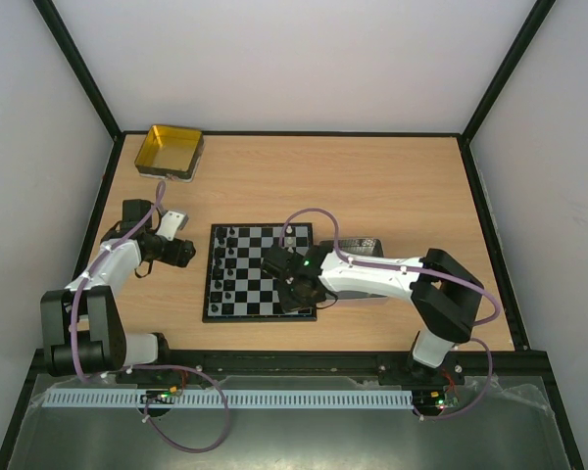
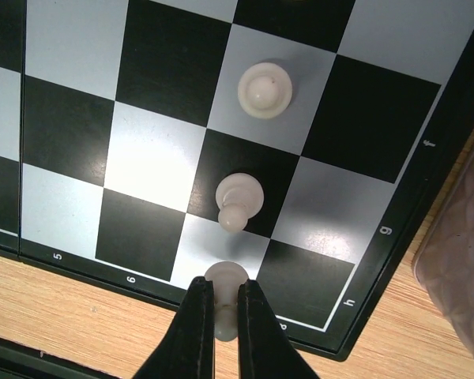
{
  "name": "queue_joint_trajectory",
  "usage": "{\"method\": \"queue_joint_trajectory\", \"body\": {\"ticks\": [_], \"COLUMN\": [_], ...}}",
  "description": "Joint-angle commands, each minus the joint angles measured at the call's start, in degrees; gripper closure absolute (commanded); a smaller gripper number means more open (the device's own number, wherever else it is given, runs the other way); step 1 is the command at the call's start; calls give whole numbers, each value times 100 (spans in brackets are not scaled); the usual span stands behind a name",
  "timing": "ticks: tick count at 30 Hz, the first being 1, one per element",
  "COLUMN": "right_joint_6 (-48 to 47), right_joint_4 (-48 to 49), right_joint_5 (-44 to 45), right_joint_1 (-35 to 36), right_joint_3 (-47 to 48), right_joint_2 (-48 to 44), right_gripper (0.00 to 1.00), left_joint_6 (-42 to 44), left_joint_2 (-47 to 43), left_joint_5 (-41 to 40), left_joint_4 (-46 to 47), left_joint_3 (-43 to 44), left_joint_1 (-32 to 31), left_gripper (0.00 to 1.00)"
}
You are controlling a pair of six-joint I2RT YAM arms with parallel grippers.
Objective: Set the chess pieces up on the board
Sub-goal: Place the chess piece on the chessboard.
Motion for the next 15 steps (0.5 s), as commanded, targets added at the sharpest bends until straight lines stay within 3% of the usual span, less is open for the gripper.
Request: {"method": "queue_joint_trajectory", "body": {"ticks": [1, 15], "right_joint_6": [36, -30], "right_joint_4": [28, -20], "right_joint_5": [-28, 10], "right_joint_1": [74, 107], "right_joint_3": [39, 202], "right_joint_2": [153, 286], "right_gripper": [98, 97], "left_joint_6": [-13, -4], "left_joint_2": [-127, -150], "left_joint_5": [26, 36], "left_joint_4": [-17, -29], "left_joint_3": [46, 42], "left_joint_1": [-26, -26], "left_gripper": [18, 18]}}
